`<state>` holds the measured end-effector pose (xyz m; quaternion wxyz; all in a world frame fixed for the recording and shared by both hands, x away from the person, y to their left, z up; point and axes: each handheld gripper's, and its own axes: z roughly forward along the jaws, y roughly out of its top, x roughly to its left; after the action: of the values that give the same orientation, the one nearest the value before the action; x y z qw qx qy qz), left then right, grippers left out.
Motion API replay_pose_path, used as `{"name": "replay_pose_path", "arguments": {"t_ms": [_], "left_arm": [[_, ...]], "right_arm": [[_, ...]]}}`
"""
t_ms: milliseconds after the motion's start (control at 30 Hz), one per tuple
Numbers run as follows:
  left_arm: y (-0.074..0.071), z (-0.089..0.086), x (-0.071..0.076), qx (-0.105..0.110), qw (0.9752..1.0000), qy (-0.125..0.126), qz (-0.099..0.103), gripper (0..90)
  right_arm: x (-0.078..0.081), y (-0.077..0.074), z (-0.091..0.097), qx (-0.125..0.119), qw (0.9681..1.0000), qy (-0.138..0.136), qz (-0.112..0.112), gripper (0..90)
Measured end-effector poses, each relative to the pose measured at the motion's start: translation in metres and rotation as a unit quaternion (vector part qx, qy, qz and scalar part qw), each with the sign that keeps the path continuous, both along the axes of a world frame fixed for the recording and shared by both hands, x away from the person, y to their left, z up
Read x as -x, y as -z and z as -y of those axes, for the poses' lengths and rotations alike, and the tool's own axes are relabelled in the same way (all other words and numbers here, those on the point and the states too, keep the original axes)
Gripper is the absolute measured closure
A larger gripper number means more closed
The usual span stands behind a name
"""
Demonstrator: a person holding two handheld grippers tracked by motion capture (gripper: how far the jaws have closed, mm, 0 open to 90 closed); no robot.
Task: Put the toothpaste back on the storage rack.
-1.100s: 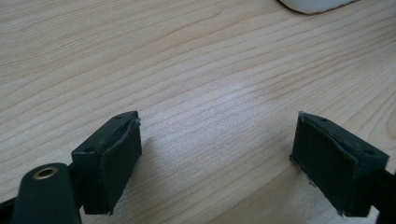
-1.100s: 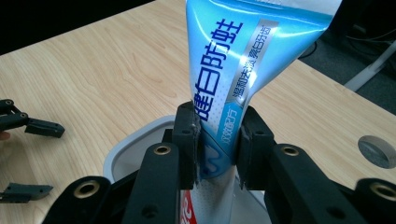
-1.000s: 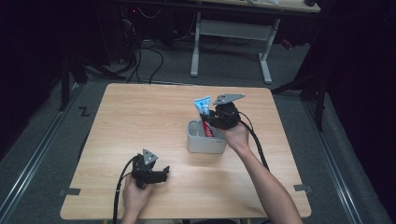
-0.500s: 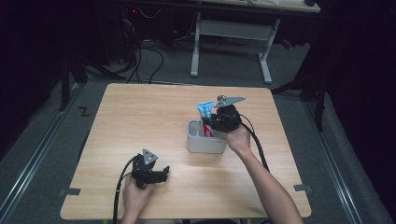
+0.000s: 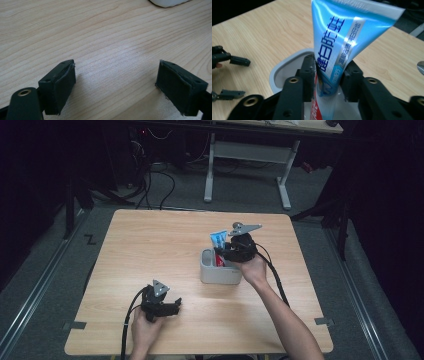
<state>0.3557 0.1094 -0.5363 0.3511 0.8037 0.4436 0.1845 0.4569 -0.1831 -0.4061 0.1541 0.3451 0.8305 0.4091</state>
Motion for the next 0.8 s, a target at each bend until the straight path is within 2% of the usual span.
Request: {"name": "replay_pose_path", "arguments": {"t_ms": [100,200,400,600,800], "left_arm": [[0.0,0.0,0.0,0.001,1.0,-0.001,0.0,16.2],[0.0,0.0,0.0,0.001,1.0,0.0,-0.001,16.1],[0.0,0.0,0.0,0.001,1.0,-0.001,0.0,16.1],[0.0,0.0,0.0,0.001,1.0,-0.001,0.0,16.1],[0.0,0.0,0.0,0.001,1.0,-0.001,0.0,16.2]], "right_arm": [[0.001,-0.002,0.0,-0.005,1.0,0.003,0.005,62.0],[0.001,0.002,-0.002,0.007,1.0,0.001,0.005,58.1],[0.004,0.004,0.002,-0.007,0.9999,0.008,0.004,52.9],[0.009,-0.003,0.014,-0.023,0.9995,0.019,0.011,49.4],[0.012,-0.007,0.021,-0.027,0.9993,0.023,0.015,49.0]]}}
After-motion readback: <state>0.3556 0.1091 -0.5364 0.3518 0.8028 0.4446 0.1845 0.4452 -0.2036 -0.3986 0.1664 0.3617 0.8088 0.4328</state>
